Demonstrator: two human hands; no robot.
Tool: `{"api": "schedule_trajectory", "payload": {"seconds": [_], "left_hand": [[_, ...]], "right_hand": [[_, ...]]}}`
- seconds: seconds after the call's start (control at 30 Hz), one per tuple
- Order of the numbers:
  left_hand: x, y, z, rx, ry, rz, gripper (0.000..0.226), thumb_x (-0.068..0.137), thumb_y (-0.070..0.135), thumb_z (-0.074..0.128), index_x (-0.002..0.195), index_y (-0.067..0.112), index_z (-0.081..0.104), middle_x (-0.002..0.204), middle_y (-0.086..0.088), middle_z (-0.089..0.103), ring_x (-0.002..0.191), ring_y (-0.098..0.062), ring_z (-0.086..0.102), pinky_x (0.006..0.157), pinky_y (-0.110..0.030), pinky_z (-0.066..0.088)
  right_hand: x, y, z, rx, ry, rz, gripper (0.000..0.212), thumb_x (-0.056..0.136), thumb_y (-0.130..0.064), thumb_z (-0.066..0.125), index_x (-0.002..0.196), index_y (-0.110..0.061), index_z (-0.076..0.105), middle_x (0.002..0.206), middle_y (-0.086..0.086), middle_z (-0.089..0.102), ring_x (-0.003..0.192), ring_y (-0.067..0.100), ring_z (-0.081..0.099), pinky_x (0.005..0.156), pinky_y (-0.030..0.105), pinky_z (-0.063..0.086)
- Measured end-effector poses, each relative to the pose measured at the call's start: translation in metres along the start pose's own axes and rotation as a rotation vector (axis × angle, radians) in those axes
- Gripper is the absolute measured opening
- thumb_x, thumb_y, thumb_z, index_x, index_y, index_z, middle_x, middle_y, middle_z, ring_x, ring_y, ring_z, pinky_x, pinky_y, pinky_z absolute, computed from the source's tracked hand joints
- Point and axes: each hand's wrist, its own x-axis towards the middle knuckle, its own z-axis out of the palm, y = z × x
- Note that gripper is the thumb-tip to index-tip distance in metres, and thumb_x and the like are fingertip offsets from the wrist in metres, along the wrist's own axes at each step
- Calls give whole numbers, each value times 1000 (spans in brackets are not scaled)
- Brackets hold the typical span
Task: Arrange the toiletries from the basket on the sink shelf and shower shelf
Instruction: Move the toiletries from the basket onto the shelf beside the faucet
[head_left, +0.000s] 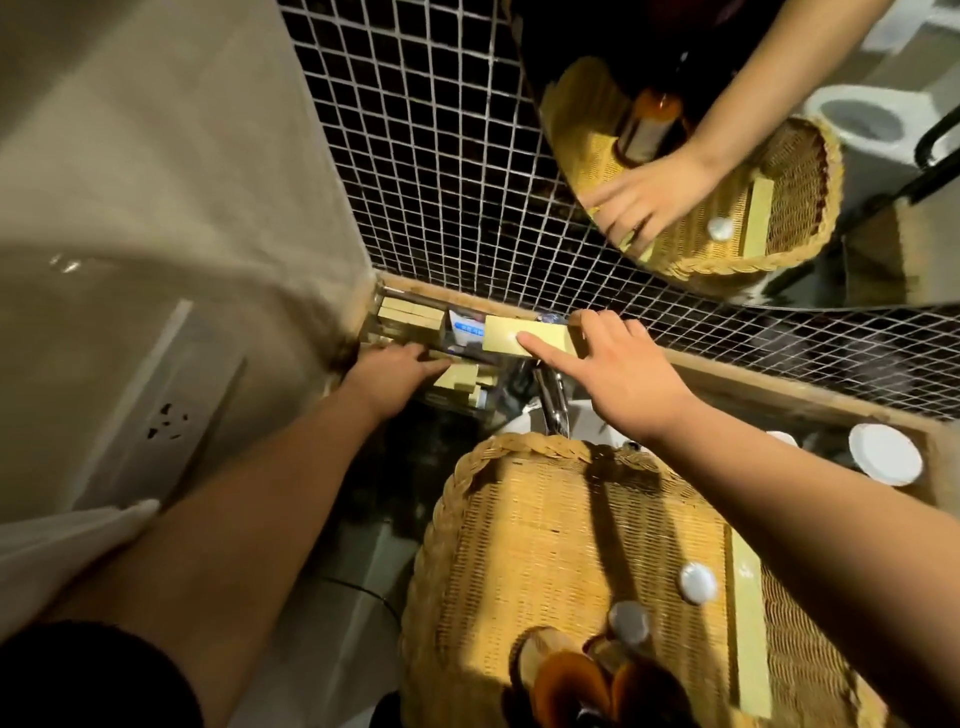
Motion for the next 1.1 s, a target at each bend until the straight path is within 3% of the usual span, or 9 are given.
{"api": "schedule_trajectory", "payload": {"seconds": [0.17, 0.37, 0.6, 0.7, 0.8, 0.97, 1.1], "left_hand": [[8, -1, 4, -54, -11, 45, 76, 94, 10, 55, 154, 44, 24, 156, -10, 34, 136, -35, 40, 104, -50, 42], [10, 5, 8, -79, -15, 131, 90, 88, 0, 59, 155, 43, 18, 161, -9, 27, 142, -37, 33, 108, -51, 39], [8, 7, 14, -104, -34, 108, 85, 95, 3, 55, 154, 48, 13, 164, -5, 20, 144, -37, 26, 112, -53, 35], [7, 10, 17, -101, -63, 82, 84, 93, 2, 55, 152, 50, 19, 164, -7, 18, 144, -38, 25, 113, -55, 34], [6, 12, 22, -55, -73, 107, 77, 93, 5, 57, 151, 46, 27, 162, -7, 21, 144, -33, 26, 111, -55, 35], [-2, 17, 34, -79, -48, 85, 85, 86, 5, 62, 154, 40, 26, 165, -5, 14, 147, -32, 22, 114, -53, 31], [-7, 21, 41, -83, -32, 68, 87, 84, 16, 68, 156, 35, 22, 163, -7, 20, 145, -32, 26, 114, -49, 33]], "right_hand": [[6, -4, 4, -21, 26, -23, 96, 81, 4, 32, 155, -43, -5, 136, 23, 38, 120, 37, 38, 92, 47, 37], [6, -6, 9, -35, 40, -39, 104, 83, 9, 51, 156, -42, -4, 134, 24, 41, 119, 37, 38, 92, 48, 39], [4, -6, 9, -47, 45, -68, 105, 83, 5, 58, 156, -42, 0, 134, 23, 41, 120, 36, 37, 92, 47, 40], [3, -3, 12, -34, 43, -50, 108, 83, 3, 64, 156, -43, 0, 134, 23, 41, 119, 35, 37, 91, 47, 41], [3, -1, 16, -36, 63, -54, 107, 80, 5, 63, 156, -42, 3, 130, 22, 43, 115, 35, 38, 89, 46, 43], [5, -1, 20, -44, 87, -37, 101, 79, 5, 50, 157, -40, 5, 127, 22, 44, 113, 36, 43, 86, 47, 44], [9, -4, 22, -31, 90, -12, 105, 76, 9, 50, 157, -39, 3, 109, 15, 43, 97, 30, 42, 78, 42, 41]]}}
